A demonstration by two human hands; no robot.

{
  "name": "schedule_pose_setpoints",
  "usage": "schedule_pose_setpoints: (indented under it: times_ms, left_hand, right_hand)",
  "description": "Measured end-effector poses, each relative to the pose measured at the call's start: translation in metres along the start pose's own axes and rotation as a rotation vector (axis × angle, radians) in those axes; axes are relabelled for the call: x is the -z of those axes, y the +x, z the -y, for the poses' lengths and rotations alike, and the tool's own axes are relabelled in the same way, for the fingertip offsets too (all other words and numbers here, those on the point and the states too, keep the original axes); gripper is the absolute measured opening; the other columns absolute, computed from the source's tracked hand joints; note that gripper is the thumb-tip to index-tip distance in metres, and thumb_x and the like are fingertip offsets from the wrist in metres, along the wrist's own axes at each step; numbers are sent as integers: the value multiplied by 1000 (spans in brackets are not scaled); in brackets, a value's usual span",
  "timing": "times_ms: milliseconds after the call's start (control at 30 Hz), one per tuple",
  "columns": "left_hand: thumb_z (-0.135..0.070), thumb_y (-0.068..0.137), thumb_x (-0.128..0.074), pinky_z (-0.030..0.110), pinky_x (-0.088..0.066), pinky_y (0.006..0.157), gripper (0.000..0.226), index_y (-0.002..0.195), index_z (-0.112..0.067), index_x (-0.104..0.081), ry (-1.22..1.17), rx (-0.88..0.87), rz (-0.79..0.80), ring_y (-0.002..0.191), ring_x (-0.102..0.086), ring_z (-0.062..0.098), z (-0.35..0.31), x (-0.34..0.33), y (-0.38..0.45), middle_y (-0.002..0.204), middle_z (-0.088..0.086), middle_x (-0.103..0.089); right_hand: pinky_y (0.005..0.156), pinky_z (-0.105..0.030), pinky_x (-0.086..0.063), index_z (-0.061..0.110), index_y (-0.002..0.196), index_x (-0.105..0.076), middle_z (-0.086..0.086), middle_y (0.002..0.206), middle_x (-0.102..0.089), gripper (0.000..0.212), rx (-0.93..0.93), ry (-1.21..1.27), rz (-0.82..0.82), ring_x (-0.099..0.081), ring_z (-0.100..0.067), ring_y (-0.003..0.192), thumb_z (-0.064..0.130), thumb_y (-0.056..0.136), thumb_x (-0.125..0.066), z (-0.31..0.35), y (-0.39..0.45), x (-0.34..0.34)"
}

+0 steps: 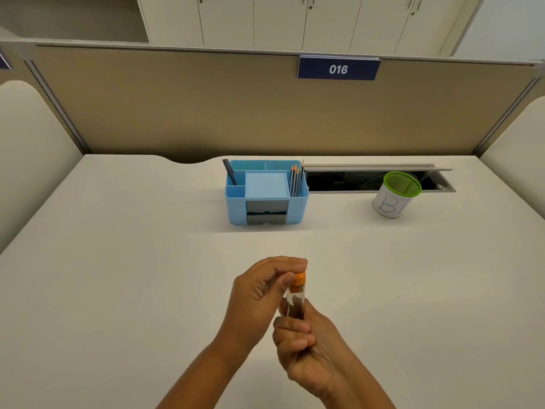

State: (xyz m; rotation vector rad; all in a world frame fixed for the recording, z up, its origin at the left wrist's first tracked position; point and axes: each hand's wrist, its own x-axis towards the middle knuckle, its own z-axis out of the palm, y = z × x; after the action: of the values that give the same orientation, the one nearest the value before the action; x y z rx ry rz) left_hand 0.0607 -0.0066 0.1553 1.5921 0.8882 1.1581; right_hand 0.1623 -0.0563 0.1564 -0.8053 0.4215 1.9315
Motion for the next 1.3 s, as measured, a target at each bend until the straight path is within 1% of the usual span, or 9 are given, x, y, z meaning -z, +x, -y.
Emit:
schedule_pose_setpoints:
  times_ms: [200,300,433,600,767,1000,1067,1133,1300]
  left_hand:
    - [-24,82,-59,18,-50,82,15,95,-25,-66,-53,61,12,99,-64,9,8,0,3,106,-11,-67]
    - [-20,76,-61,19,-52,80,18,94,-21,-67,-161,86,-93,98,-65,13,6,-6,5,101,-3,-71]
    - [-13,80,-61,10,-48,74,16,92,-23,-63,-125,140,-270,92,-64,3,12,-13,16,100,-7,-68]
    - [-15,79,-64,2,-44,63,22,82,-29,-47,-58,230,-420,77,-61,-14,26,-15,30,90,-14,-64]
    - [-14,79,-64,1,-46,64,20,78,-24,-47,-14,250,-518,82,-62,2,36,-21,59,96,-2,-65]
    - [-17,81,-61,10,-48,72,18,97,-13,-53,29,230,-583,102,-56,10,51,-16,108,116,1,-61]
    - [-16,82,-60,23,-50,81,28,109,-10,-53,30,231,-584,109,-55,12,53,-12,121,125,4,-57]
    - [-13,83,-58,24,-48,82,34,117,-11,-52,58,239,-599,116,-52,18,55,-8,132,129,7,-54]
    - [-9,85,-58,30,-47,86,30,114,-11,-57,288,291,-612,115,-48,27,73,4,154,123,15,-49]
  right_hand:
    - [25,-12,-28,0,51,-63,-1,38,-31,59,39,-4,-15,-27,-8,25,35,95,-42,2,8,0]
    - [28,-12,-20,6,59,-63,0,44,-28,52,148,-131,-49,-23,-7,30,40,93,-43,10,13,-8]
    - [32,-17,-24,8,90,-51,-2,53,-36,34,377,-295,-148,-28,-8,37,39,95,-39,25,23,-19]
    - [36,-17,-33,8,92,-55,-4,57,-41,29,570,-445,-246,-35,-8,39,31,97,-37,37,37,-33]
    - [42,-21,-38,2,112,-49,-5,63,-50,38,765,-597,-371,-42,-12,48,35,95,-43,53,64,-48]
    - [53,-22,-46,21,104,-35,2,75,-57,18,906,-767,-368,-49,-10,56,38,97,-34,73,94,-85]
    - [55,-22,-48,21,109,-36,5,78,-57,21,915,-817,-339,-52,-10,59,38,97,-32,80,104,-96]
    - [57,-22,-49,19,119,-37,5,78,-58,29,906,-881,-318,-54,-10,60,38,98,-31,86,116,-104]
    - [51,-17,-44,19,135,-34,-2,81,-59,40,897,-1010,-329,-49,-7,58,36,98,-29,102,140,-113]
